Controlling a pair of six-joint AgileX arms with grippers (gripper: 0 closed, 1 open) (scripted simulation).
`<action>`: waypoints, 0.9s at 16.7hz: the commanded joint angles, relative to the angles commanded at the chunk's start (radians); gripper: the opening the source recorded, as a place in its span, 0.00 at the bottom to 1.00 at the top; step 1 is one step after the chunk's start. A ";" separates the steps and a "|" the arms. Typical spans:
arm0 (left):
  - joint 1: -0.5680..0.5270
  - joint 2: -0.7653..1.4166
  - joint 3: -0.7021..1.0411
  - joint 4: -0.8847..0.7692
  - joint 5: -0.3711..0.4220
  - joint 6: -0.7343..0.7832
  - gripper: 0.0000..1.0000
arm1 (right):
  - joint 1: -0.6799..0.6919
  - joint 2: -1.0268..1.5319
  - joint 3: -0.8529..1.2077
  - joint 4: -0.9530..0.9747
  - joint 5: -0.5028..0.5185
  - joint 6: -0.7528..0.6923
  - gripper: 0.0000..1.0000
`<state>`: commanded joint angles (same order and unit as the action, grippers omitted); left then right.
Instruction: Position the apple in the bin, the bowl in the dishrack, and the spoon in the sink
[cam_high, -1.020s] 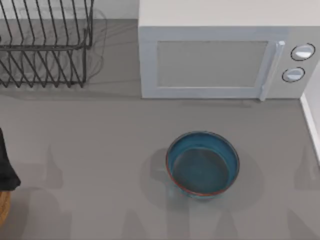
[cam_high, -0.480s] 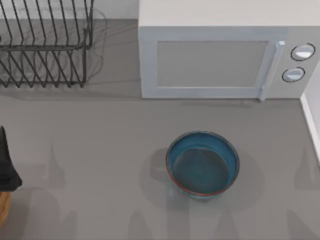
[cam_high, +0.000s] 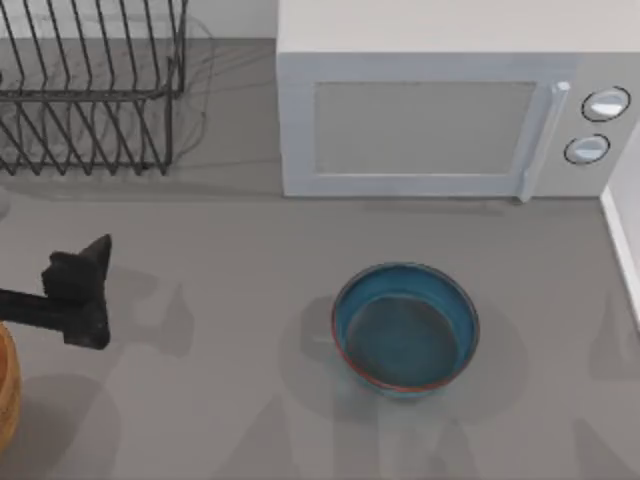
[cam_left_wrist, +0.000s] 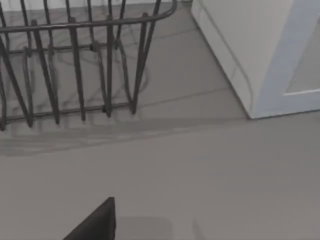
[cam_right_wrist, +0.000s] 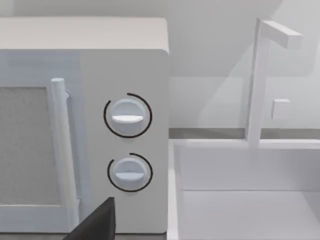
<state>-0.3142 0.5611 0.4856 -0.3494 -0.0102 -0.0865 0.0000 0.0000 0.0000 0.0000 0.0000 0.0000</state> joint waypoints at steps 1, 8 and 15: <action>-0.049 0.110 0.086 -0.061 -0.003 -0.019 1.00 | 0.000 0.000 0.000 0.000 0.000 0.000 1.00; -0.381 0.988 0.762 -0.542 -0.018 -0.225 1.00 | 0.000 0.000 0.000 0.000 0.000 0.000 1.00; -0.607 1.632 1.457 -0.968 -0.028 -0.515 1.00 | 0.000 0.000 0.000 0.000 0.000 0.000 1.00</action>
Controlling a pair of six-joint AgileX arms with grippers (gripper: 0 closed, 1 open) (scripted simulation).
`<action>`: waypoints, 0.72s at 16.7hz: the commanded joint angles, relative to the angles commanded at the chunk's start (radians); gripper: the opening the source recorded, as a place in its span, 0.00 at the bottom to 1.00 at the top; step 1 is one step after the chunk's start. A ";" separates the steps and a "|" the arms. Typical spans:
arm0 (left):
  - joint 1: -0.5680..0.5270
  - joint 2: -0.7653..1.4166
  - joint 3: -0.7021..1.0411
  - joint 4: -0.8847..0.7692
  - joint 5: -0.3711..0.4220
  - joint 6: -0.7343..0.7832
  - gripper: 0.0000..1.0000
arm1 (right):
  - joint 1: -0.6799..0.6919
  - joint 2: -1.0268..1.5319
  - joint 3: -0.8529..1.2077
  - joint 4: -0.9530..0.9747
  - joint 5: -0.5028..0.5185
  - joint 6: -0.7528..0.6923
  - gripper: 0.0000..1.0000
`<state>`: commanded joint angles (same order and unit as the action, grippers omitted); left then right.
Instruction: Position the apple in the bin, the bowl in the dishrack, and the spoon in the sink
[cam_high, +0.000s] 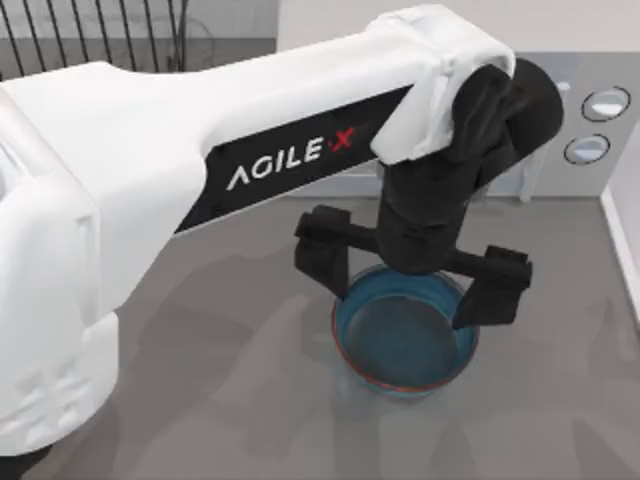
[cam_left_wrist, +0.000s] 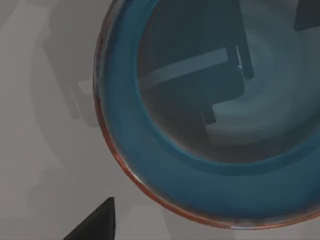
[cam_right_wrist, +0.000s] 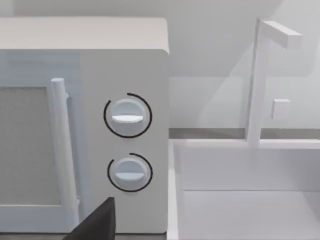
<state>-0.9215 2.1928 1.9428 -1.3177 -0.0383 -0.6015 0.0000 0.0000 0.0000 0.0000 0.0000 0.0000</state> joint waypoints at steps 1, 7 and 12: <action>-0.020 0.060 0.093 -0.047 -0.003 -0.044 1.00 | 0.000 0.000 0.000 0.000 0.000 0.000 1.00; -0.086 0.322 0.555 -0.240 -0.025 -0.280 1.00 | 0.000 0.000 0.000 0.000 0.000 0.000 1.00; -0.094 0.381 0.726 -0.293 -0.037 -0.376 1.00 | 0.000 0.000 0.000 0.000 0.000 0.000 1.00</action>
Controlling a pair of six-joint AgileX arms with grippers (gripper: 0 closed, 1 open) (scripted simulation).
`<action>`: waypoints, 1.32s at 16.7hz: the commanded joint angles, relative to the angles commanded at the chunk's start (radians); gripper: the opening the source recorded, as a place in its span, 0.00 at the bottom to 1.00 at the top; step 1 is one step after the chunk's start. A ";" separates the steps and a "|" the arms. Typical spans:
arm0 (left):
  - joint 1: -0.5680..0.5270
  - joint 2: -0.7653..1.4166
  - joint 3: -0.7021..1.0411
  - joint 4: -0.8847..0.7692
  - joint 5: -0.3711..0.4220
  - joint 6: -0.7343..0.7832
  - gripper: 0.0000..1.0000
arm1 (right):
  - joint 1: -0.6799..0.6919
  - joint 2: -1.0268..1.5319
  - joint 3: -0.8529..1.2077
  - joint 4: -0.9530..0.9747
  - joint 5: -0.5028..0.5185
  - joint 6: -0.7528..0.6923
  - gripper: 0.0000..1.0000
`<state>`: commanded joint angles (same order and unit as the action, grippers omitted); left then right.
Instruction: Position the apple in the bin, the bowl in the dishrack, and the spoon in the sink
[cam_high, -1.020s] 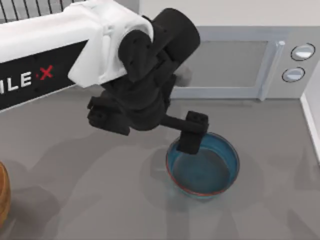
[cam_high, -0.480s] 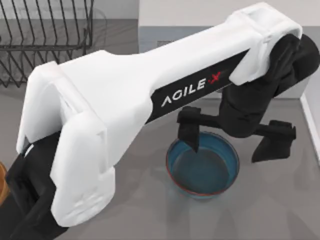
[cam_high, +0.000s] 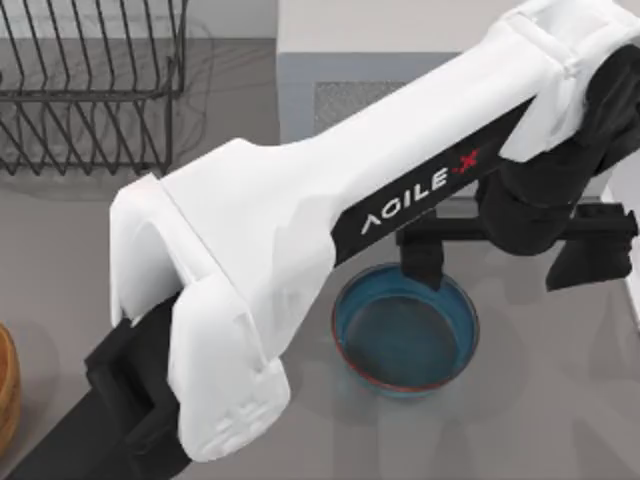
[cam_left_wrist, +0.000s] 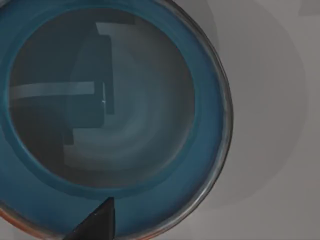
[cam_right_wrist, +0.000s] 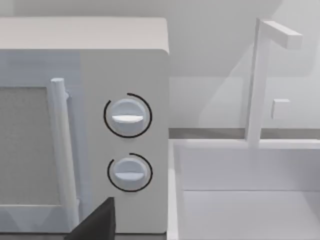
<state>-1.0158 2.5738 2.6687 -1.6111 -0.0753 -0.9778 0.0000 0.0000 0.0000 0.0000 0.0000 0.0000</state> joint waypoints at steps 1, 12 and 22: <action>0.000 0.001 0.003 -0.001 0.000 -0.002 1.00 | 0.000 0.000 0.000 0.000 0.000 0.000 1.00; 0.011 -0.022 -0.178 0.158 0.000 0.009 1.00 | 0.000 0.000 0.000 0.000 0.000 0.000 1.00; 0.019 -0.048 -0.488 0.443 0.000 0.017 1.00 | 0.000 0.000 0.000 0.000 0.000 0.000 1.00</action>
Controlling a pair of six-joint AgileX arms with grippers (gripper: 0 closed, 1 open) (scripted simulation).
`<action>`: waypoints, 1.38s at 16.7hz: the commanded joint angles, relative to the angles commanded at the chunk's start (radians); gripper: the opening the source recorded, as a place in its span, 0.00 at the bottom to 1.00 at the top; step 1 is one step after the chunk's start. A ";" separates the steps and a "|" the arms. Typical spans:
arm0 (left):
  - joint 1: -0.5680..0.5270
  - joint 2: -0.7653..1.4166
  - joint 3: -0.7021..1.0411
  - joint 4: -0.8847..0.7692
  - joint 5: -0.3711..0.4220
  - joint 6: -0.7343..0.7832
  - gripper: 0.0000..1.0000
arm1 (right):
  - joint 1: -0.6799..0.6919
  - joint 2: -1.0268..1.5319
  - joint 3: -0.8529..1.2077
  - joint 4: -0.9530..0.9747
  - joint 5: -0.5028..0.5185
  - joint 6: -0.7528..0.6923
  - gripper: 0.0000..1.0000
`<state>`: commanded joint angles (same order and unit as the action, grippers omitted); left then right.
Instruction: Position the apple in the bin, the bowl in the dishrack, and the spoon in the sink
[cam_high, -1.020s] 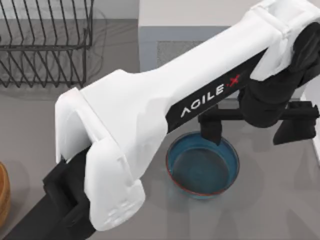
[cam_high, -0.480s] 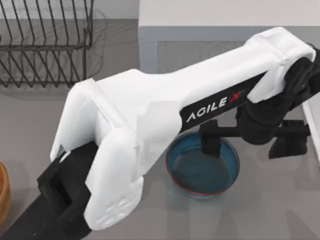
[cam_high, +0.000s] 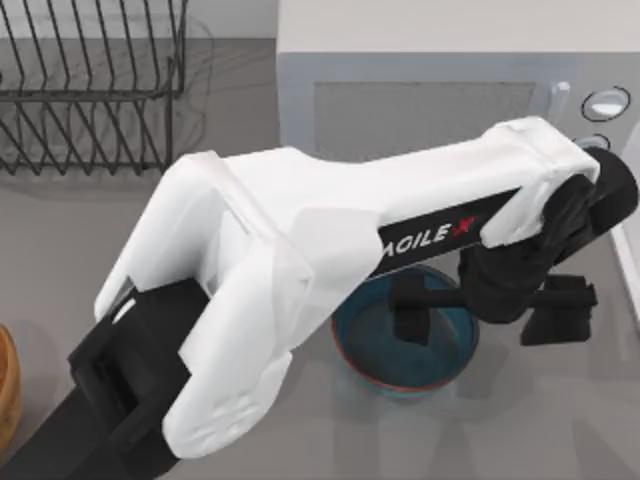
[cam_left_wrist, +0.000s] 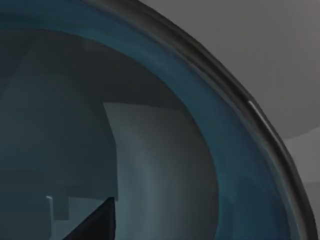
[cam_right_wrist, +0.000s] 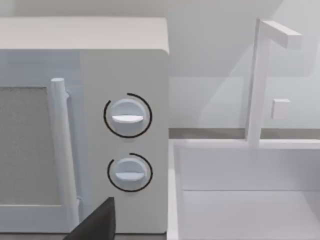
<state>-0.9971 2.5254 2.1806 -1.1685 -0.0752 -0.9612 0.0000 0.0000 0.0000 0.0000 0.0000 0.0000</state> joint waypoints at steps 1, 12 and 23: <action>0.000 0.000 0.000 0.000 0.000 0.000 1.00 | 0.000 0.000 0.000 0.000 0.000 0.000 1.00; 0.000 0.000 0.000 0.000 0.000 0.000 0.32 | 0.000 0.000 0.000 0.000 0.000 0.000 1.00; 0.000 0.000 0.000 0.000 0.000 0.000 0.00 | 0.000 0.000 0.000 0.000 0.000 0.000 1.00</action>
<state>-0.9971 2.5254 2.1806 -1.1685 -0.0752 -0.9612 0.0000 0.0000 0.0000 0.0000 0.0000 0.0000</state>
